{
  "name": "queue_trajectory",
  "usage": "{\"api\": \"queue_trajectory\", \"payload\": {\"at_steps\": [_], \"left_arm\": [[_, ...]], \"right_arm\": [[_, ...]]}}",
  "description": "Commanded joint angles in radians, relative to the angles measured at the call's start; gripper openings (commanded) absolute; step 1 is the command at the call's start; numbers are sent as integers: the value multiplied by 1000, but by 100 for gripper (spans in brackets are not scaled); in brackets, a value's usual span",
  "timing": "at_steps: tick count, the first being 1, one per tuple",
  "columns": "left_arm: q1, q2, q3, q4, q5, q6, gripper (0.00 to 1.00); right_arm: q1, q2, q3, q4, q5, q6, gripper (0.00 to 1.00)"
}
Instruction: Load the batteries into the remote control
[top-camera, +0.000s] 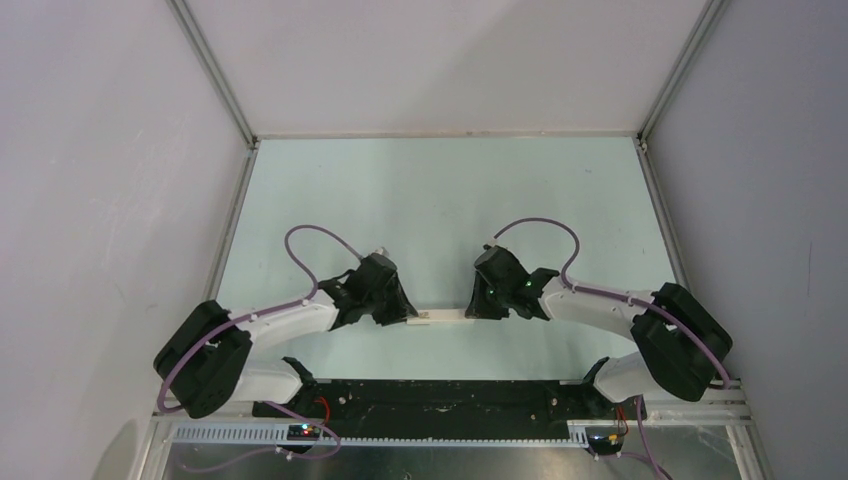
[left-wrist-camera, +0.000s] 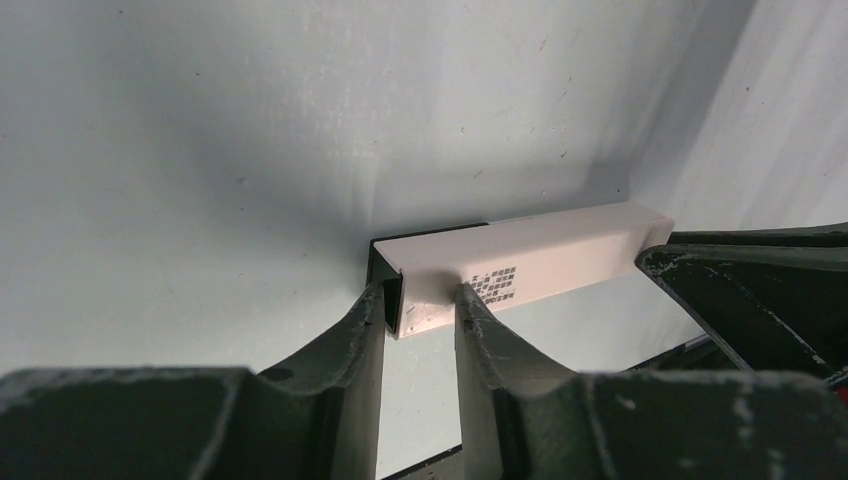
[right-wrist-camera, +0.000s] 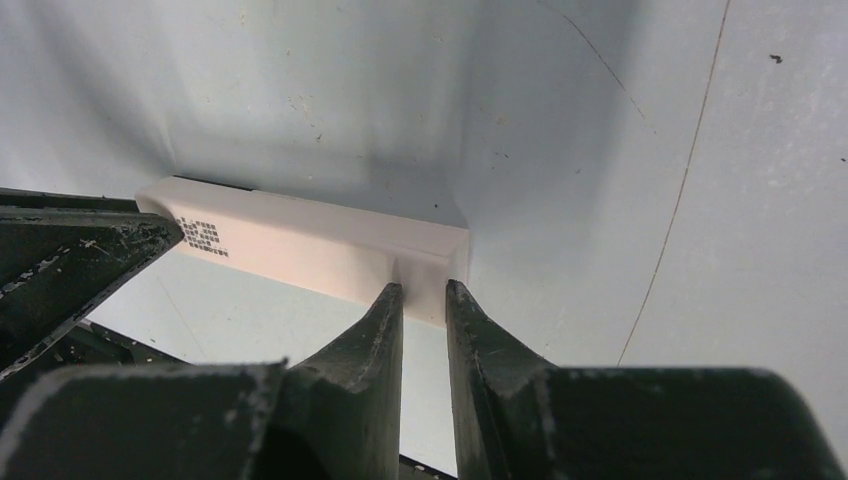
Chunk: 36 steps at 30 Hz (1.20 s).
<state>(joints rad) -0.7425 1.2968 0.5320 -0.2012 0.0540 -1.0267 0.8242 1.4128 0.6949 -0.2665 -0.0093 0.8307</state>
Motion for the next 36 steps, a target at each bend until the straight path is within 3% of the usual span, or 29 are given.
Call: {"api": "queue_trajectory", "payload": {"at_steps": [1,11,36], "left_arm": [[-33,61,-26,-116,-18,36,18],[-49,72,1,-114,-4,31,11],[-50,68,-16,-115,-12,33,13]], "right_arm": [[37,57,13,-51,54,0,17],[92,110,15,-10,26,68,14],[38,96,-99,19,44,49,30]]}}
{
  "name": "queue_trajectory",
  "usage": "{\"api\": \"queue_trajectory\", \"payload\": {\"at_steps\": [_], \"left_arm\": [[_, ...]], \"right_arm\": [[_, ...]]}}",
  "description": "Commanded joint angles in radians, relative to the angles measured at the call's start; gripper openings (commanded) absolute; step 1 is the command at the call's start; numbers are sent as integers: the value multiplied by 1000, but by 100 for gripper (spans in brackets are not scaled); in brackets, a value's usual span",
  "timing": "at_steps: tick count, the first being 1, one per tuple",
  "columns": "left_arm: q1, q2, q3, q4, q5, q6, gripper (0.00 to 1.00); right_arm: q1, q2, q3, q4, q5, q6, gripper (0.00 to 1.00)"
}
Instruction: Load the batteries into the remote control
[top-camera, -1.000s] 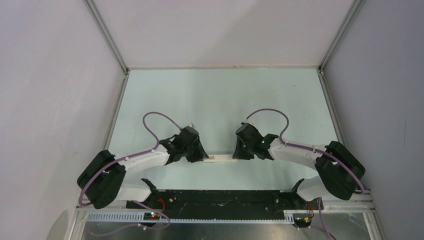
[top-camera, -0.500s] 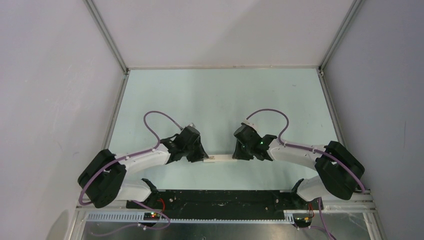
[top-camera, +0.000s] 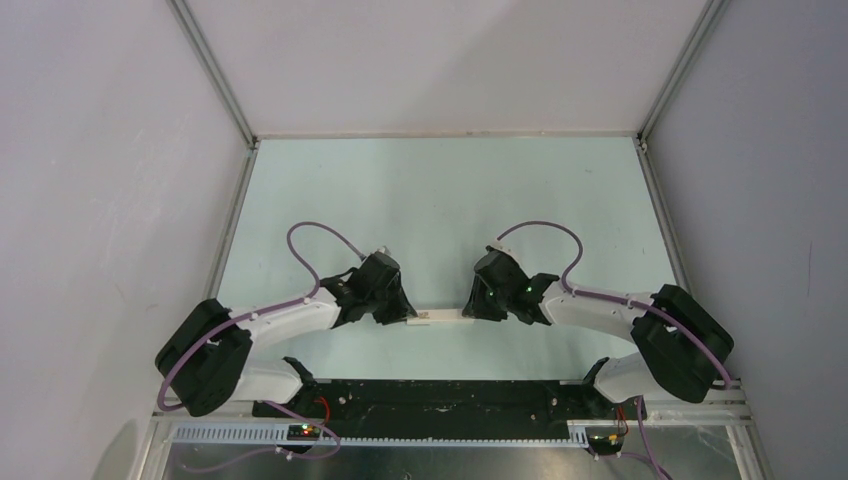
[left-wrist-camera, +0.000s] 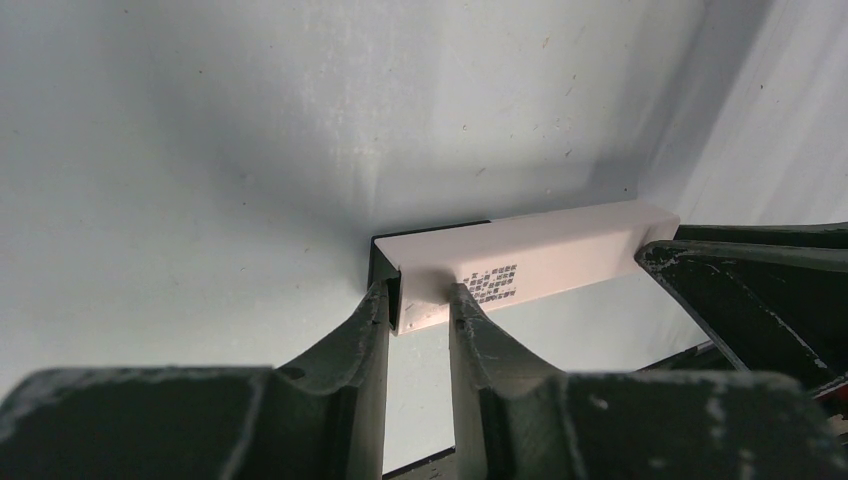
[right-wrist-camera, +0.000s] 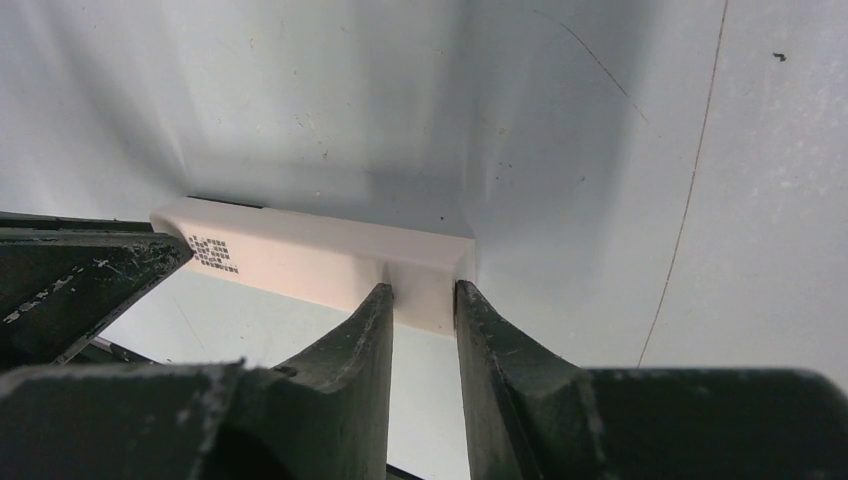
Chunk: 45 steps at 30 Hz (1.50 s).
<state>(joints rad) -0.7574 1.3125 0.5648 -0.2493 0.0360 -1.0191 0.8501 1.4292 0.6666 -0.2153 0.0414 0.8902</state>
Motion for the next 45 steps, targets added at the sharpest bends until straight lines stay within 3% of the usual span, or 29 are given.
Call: {"api": "queue_trajectory", "payload": {"at_steps": [1,18,37,42,44,45], "left_arm": [[-34,53,-49,-67,6,25,13],[-34,36,-25,-64,56,3,10],[-39,39,6,-39,30,-44,1],[-38,39,9,-42,16,-36,0],[-39,30,2,-43,3,-32,3],[-38,17,-3,-45,-2,-29,6]], "right_arm": [[14,83,-70,-30,-9,-10,29],[157,173,-70,10,129,93,26],[249,226,-70,66,82,95,14],[236,189,-70,41,94,82,16],[212,156,-70,18,100,66,21],[190,124,-66,11,104,58,28]]}}
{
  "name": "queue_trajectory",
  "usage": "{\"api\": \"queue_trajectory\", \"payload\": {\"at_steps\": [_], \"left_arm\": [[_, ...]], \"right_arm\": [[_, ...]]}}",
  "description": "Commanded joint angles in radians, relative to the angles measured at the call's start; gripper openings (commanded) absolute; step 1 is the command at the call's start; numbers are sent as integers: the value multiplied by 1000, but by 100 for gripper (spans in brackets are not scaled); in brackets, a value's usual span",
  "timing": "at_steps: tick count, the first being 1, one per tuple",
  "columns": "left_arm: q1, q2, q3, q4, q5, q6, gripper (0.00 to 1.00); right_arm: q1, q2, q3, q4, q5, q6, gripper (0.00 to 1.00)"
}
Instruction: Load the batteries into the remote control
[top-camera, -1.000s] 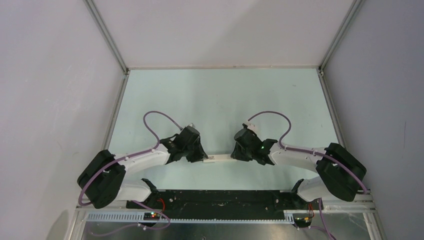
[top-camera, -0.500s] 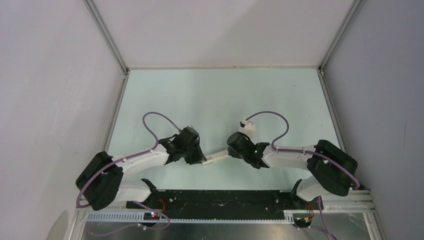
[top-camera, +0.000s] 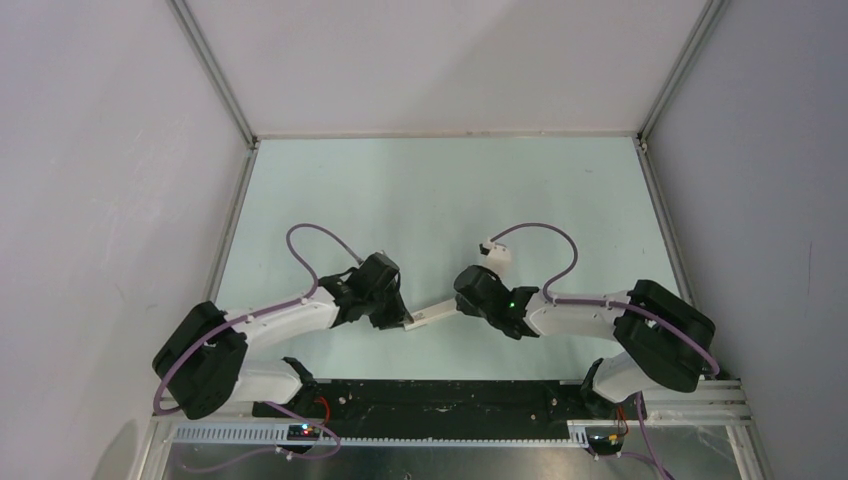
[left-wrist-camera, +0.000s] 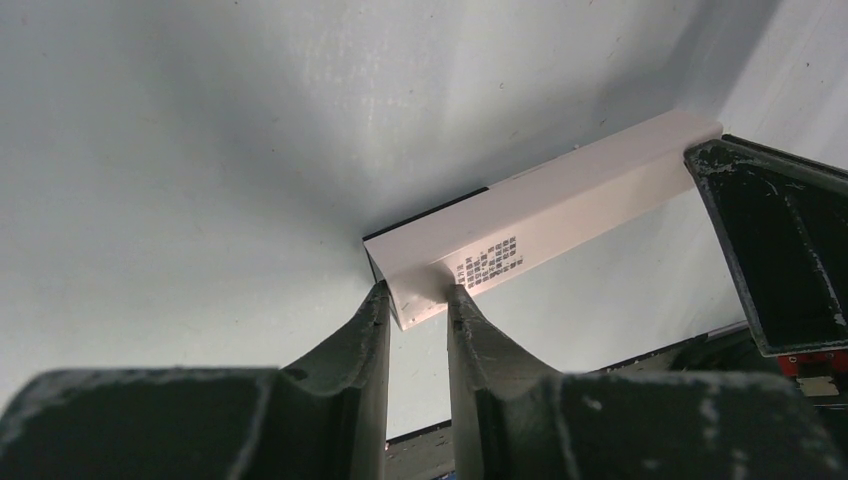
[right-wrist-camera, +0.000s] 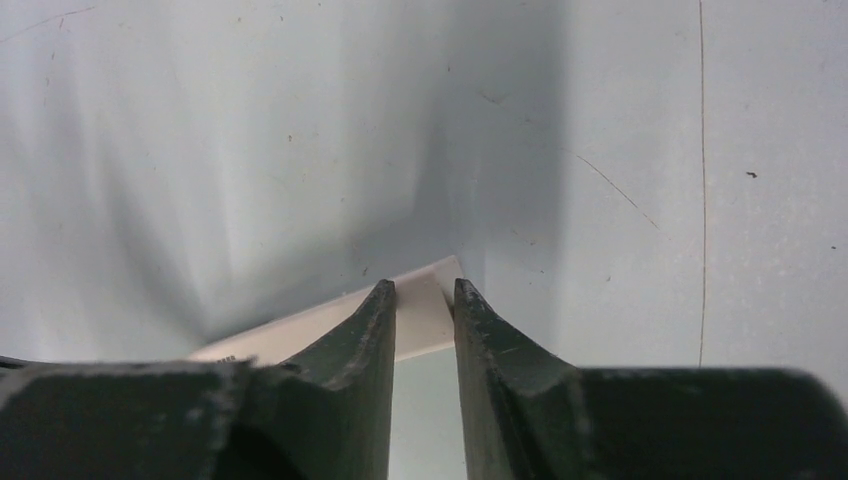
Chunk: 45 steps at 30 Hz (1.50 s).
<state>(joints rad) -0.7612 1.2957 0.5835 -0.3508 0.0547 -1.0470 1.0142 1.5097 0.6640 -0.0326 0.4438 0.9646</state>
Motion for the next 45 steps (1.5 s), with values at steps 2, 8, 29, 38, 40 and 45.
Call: {"api": "queue_trajectory", "payload": {"at_steps": [2,8,29,38,40,45], "left_arm": [[-33,11,-26,43,-41,5,12],[-20,-105,20,-46,-143,65,37],[174,-472,193,-234,-299,333,81],[263,-549,135,-262,-253,307,83],[278,-551,131,-263,-241,312,83],[313,-548,132,-267,-218,327,83]], "right_arm": [[-1,-17,-41,-214,-266,-50,42],[-86,-183,82,-329,-208,-239,67],[-125,-6,318,-336,-725,-1239,88],[-89,103,331,-349,-727,-1408,81],[-82,111,329,-328,-711,-1419,78],[-75,130,329,-289,-685,-1439,72]]}}
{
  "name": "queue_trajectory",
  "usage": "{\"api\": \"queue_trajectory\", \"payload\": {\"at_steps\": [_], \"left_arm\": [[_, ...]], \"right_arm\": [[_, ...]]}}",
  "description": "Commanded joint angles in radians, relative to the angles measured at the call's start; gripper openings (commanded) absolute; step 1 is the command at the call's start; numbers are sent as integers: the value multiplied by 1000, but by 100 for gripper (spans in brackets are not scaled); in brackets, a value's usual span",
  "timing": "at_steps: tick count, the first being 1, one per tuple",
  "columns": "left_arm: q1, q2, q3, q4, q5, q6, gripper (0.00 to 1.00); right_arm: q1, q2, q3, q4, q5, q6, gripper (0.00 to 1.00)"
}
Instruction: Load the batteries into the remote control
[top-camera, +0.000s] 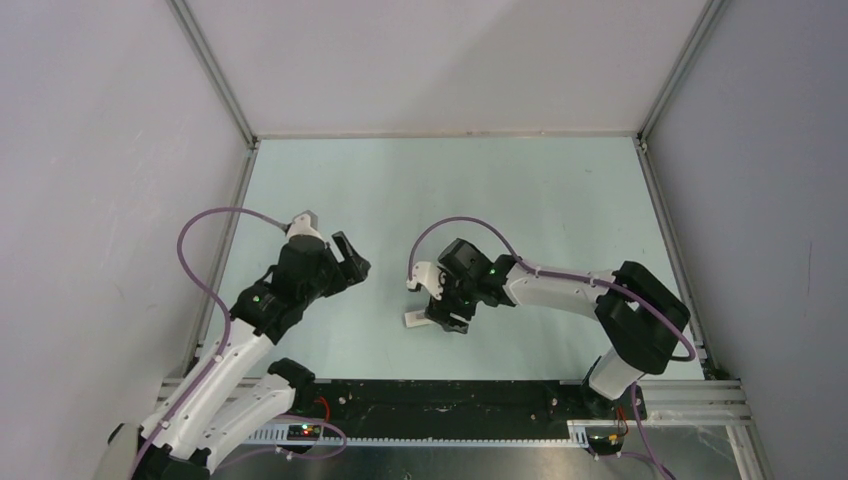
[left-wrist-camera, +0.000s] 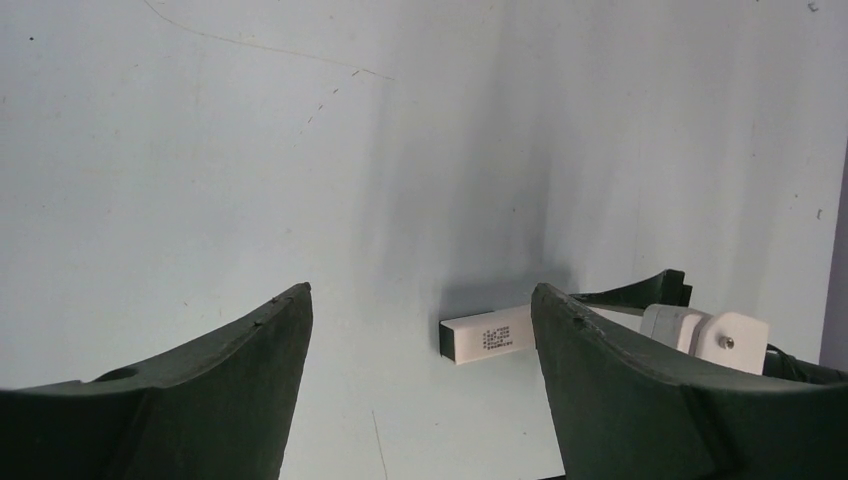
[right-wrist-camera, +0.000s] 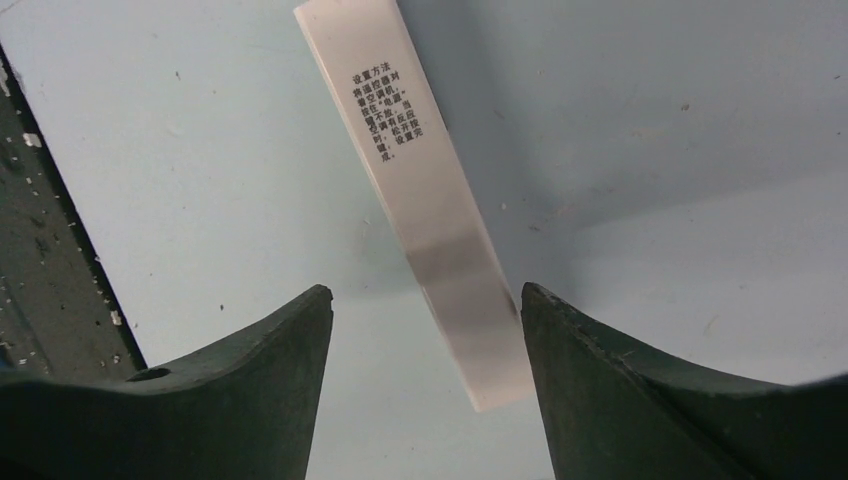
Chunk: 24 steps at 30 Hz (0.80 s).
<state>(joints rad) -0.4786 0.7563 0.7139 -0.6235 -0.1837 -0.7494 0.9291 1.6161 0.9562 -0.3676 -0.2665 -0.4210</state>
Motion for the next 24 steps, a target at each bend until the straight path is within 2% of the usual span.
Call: {"api": "queue_trajectory", "payload": {"at_steps": [1,5,9,16,18,24], "left_arm": [[34,-8,4,5,23,34,83],[55,-7,3,2,37,40,84],[72,-5,0,2,51,49,84],[83,-7,-3,2,68,44,84],[82,-5,-3,2,77,42,83],[83,-25,-9,3,88,38,83]], "right_arm": [[11,28,36,47,33,-61,71],[19,56,36,47,71,-80,65],[9,71,36,72,94,-55,53],[-5,50,36,70,79,1,24],[-6,37,36,71,53,21,18],[-72,-23,36,98,-128,179,17]]}}
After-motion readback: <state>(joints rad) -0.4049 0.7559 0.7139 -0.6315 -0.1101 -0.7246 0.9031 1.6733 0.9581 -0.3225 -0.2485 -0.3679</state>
